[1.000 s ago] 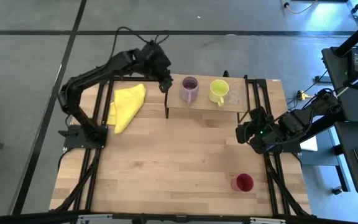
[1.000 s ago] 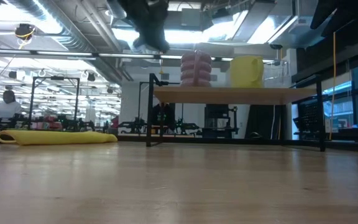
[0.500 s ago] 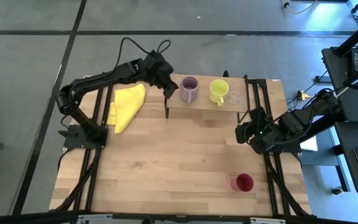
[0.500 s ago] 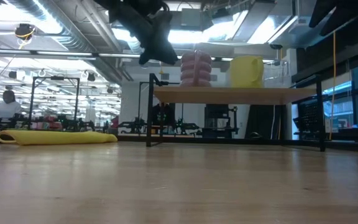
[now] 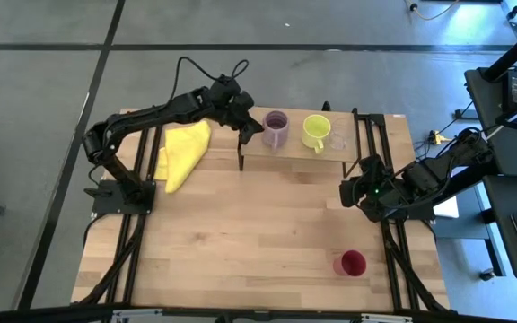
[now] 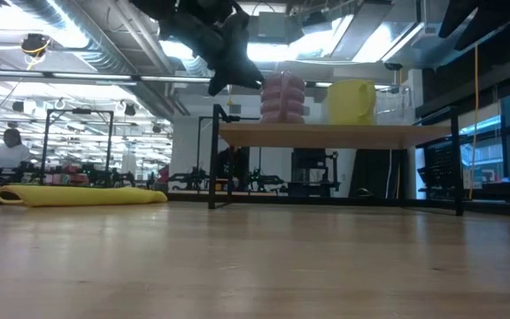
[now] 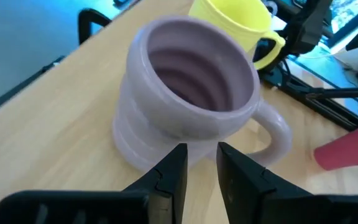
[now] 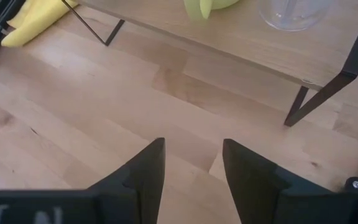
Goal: Stack small to large cups/mugs on shelf
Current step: Put the purple mug on the shelf
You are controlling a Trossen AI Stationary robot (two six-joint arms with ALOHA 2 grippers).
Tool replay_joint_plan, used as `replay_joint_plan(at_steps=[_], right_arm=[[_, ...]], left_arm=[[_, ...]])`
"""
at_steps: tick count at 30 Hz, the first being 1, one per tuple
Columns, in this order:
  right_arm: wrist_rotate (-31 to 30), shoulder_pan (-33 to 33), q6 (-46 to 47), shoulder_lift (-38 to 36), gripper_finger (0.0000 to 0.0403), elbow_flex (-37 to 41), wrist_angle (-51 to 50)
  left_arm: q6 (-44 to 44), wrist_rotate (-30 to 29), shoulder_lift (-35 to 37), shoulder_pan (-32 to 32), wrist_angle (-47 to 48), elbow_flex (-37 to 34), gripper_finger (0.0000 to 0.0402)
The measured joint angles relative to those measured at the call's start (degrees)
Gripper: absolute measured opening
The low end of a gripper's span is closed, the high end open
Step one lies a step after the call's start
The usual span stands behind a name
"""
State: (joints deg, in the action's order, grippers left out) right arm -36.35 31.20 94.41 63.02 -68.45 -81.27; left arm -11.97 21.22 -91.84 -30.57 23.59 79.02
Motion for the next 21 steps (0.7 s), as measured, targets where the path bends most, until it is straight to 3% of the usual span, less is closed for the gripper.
replay_joint_plan(at_steps=[14, 21], right_arm=[[-0.10, -0.01, 0.02, 0.02, 0.0163, 0.00, 0.52], [-0.07, -0.02, 0.02, 0.02, 0.0163, 0.00, 0.76]], left_arm=[[-1.05, 2.72, -4.26, 0.80, -3.07, 0.01, 0.0080], [0.07, -2.04, -4.26, -0.33, -2.20, 0.01, 0.0080]])
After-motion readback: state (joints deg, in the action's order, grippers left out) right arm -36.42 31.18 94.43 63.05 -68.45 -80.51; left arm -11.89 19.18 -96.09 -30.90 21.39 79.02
